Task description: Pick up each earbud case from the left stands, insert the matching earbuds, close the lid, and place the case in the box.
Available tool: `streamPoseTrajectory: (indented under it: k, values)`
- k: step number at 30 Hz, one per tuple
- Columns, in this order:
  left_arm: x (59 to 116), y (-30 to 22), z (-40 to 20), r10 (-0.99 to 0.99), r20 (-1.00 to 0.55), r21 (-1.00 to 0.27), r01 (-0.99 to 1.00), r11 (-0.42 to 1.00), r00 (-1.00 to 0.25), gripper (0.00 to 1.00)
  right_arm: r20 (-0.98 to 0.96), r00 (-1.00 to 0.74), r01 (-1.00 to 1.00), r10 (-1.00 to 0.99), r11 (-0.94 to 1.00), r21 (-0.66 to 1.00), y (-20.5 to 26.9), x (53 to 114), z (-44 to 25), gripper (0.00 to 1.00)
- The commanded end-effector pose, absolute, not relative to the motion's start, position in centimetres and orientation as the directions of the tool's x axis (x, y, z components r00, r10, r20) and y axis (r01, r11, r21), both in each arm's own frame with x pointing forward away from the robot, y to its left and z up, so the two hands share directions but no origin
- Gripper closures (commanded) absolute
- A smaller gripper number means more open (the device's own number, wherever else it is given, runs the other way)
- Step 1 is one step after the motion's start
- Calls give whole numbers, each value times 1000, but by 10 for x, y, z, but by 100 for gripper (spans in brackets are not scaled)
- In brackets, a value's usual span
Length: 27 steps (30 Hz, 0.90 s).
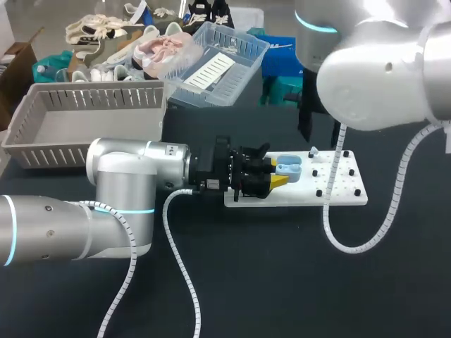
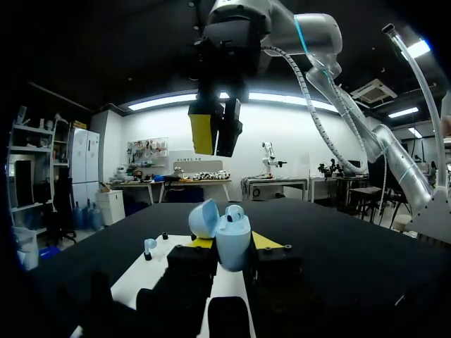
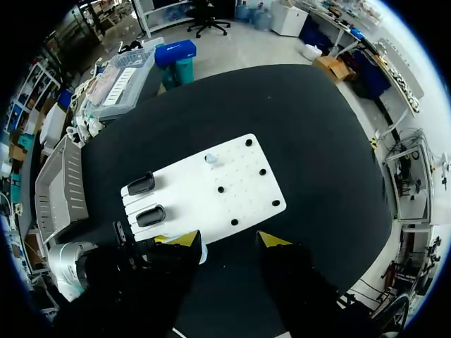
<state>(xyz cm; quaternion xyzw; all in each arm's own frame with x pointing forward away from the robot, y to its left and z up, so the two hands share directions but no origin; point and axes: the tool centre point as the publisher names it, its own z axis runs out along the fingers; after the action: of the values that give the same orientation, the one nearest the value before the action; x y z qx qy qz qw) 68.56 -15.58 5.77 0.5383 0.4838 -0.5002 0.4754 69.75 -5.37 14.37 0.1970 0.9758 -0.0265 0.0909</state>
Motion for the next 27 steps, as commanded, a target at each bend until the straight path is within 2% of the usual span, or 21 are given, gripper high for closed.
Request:
streamPoseTrajectory:
  k: [1, 5, 7, 8, 10, 13, 16, 19, 22, 27]
  values:
    - [687, -156, 57, 45, -998, 28, 996, -82, 31, 100, -249, -892, 361, 377, 926, 112, -70, 699, 137, 51]
    - [687, -156, 57, 45, -998, 28, 996, -82, 31, 100, -255, -892, 353, 374, 927, 127, -82, 710, 131, 48]
    - [687, -156, 57, 45, -998, 28, 996, -82, 31, 100, -250, -896, 340, 366, 930, 140, -86, 715, 128, 39]
    - [687, -156, 57, 45, -998, 28, 996, -82, 31, 100, -245, -900, 333, 360, 932, 147, -88, 717, 126, 29]
    - [687, -156, 57, 45, -998, 28, 996, -82, 31, 100, -242, -908, 310, 341, 938, 155, -90, 723, 121, 16]
    - [687, -156, 57, 45, -998, 28, 996, -82, 31, 100, -233, -920, 278, 316, 943, 183, -90, 730, 114, 10]
    - [687, -156, 57, 45, -998, 28, 996, -82, 31, 100, -232, -928, 249, 293, 947, 201, -90, 737, 107, 10]
    - [687, -156, 57, 45, -998, 28, 996, -82, 31, 100, -228, -933, 227, 277, 948, 222, -92, 742, 99, 18]
    - [687, -156, 57, 45, -998, 28, 996, -82, 31, 100, -223, -943, 194, 249, 951, 239, -91, 747, 90, 19]
    - [687, -156, 57, 45, -998, 28, 996, -82, 31, 100, -217, -951, 164, 220, 954, 249, -86, 757, 76, 26]
